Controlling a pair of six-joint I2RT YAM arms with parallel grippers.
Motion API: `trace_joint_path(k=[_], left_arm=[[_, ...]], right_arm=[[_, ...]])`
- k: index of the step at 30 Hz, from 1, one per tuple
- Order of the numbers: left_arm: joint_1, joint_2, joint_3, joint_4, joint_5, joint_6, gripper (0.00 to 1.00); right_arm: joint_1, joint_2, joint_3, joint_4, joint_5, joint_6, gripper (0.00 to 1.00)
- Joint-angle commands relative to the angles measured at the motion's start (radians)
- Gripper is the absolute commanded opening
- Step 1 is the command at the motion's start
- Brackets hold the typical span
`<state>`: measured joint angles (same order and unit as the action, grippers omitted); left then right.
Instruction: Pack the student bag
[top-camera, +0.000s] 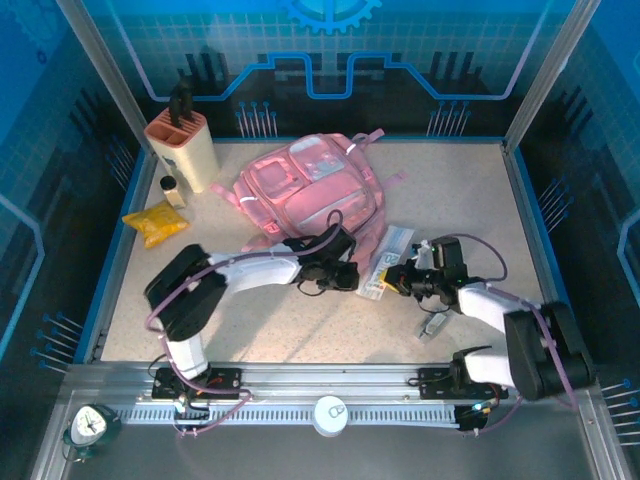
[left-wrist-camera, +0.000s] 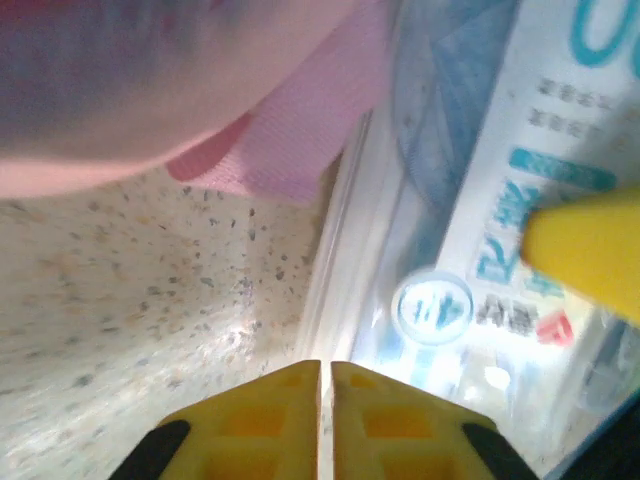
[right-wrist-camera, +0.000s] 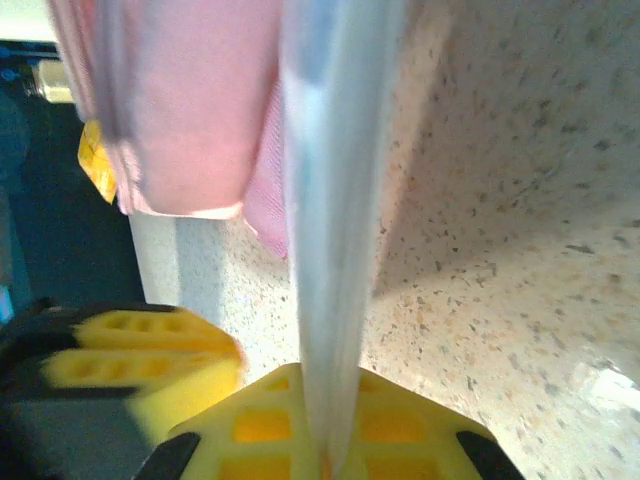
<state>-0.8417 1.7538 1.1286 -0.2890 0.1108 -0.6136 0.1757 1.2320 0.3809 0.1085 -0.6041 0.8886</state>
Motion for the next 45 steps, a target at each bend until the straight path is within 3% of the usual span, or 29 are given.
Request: trace_joint_path(k=[1,6,10,18,21,24,28,30,32,35,38,41,45], left_arm=[[0.003,-0.118,0.081,-0.117,-0.225,0.234,0.3],[0.027,-0.004,0.228,-0.181,-0.495,0.531,0.48],[0.06,0.137,0.353,-0.197,-0.561,0.667,0.57],[0.104,0.362,0.492,-0.165,-0.712,0.842,0.63],[0.127,0.389,0.522,-0.157,-0.782,0.859,0.52],[0.147,0.336,0.497,-0.114,-0.711,0.844,0.4],[0.177,0.321,0.511,-0.123,-0.683,0.84,0.12],[0.18,0.304,0.524,-0.143,-0.7,0.853,0.0],[0.18,0.26,0.539,-0.178,-0.68,0.837,0.0],[0.183,0.181,0.586,-0.248,-0.642,0.765,0.0],[0.196,0.139,0.68,-0.36,-0.592,0.687,0.0],[0.196,0.101,0.715,-0.395,-0.548,0.671,0.0],[0.197,0.065,0.746,-0.449,-0.483,0.625,0.0]], right_arm=[[-0.035,-0.139,0.076,-0.224,0.063,-0.106,0.03],[-0.106,-0.203,0.169,-0.372,0.053,-0.156,0.03],[-0.139,-0.19,0.206,-0.389,0.004,-0.168,0.03],[-0.168,-0.157,0.241,-0.389,-0.032,-0.185,0.02],[-0.17,-0.142,0.252,-0.391,-0.043,-0.2,0.01],[-0.171,-0.122,0.262,-0.398,-0.055,-0.212,0.0],[-0.171,-0.104,0.275,-0.398,-0.072,-0.216,0.0],[-0.168,-0.1,0.321,-0.5,-0.019,-0.259,0.0],[-0.166,-0.104,0.34,-0.521,-0.017,-0.274,0.0],[-0.149,-0.054,0.35,-0.486,-0.119,-0.236,0.0],[-0.079,0.022,0.388,-0.488,-0.123,-0.23,0.02],[0.008,0.088,0.405,-0.353,-0.123,-0.164,0.04],[0.091,0.291,0.554,-0.274,-0.157,-0.136,0.04]])
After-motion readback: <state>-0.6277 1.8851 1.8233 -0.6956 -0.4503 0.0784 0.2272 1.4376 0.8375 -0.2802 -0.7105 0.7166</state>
